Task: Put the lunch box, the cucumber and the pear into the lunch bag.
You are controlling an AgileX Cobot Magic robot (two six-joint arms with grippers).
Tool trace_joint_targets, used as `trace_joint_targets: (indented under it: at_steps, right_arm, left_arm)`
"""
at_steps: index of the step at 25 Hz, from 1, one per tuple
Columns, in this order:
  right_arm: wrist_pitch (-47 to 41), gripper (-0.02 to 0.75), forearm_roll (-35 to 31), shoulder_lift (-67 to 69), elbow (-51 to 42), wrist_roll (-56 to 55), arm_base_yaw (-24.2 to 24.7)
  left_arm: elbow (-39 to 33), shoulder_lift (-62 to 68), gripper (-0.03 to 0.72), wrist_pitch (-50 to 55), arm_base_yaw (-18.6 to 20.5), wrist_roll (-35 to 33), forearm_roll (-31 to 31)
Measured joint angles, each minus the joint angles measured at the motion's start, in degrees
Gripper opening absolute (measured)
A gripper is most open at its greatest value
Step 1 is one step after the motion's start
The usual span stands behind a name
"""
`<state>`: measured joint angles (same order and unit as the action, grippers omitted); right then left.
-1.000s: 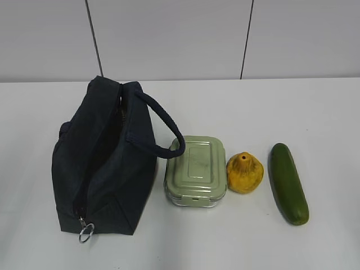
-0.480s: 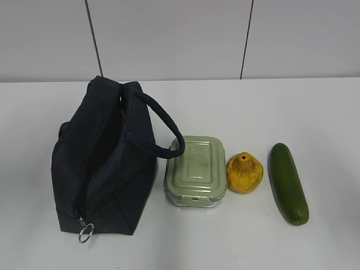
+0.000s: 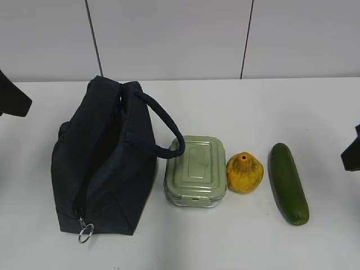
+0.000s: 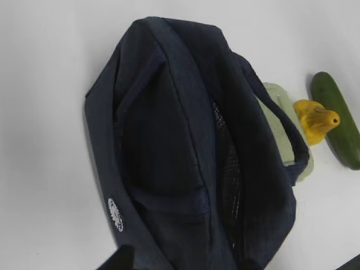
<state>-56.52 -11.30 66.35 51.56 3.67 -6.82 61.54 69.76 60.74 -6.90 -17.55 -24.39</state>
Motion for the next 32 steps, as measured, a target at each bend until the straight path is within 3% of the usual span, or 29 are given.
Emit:
trace_joint_targets:
  at_steps: [8,15,32]
  right_arm:
    - [0.38,0.428,-1.90,9.10,2.09,1.68,0.00]
    - [3.65,0.641,-5.37,14.43,2.11,5.78,0.00]
    - [12.54,0.645,-6.64,28.61,2.21,6.62,0.00]
  left_arm:
    - [0.31,4.55,0.341,-3.76,-6.22,-0.26,2.52]
    - [0.31,5.54,0.342,-6.20,-6.80,-0.26,3.41]
    - [0.35,7.28,0.343,-7.30,-6.80,-0.26,5.51]
